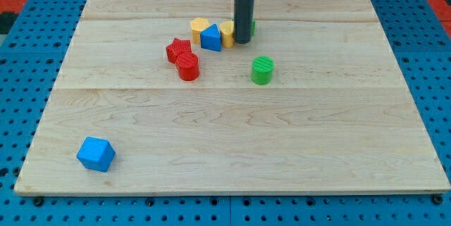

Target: Move the blue triangle right to the red circle

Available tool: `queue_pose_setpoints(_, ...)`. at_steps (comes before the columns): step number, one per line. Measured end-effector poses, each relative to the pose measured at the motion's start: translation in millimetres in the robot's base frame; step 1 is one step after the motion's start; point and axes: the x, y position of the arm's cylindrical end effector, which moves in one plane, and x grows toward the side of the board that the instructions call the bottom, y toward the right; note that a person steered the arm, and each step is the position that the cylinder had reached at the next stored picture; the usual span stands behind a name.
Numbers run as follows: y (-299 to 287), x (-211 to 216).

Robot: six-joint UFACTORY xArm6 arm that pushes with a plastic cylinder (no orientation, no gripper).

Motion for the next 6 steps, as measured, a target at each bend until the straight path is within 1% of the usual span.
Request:
queue_pose_setpoints(1,-38.1,-18.0)
queue_pose_setpoints(2,-56.8,-23.9)
queue_pose_setpoints(3,-31.8,-23.7)
queue_pose_setpoints(4,-51.7,-16.9)
queue_pose_setpoints(5,-51.7,20.0)
queue_pose_setpoints(6,-51.7,70.3)
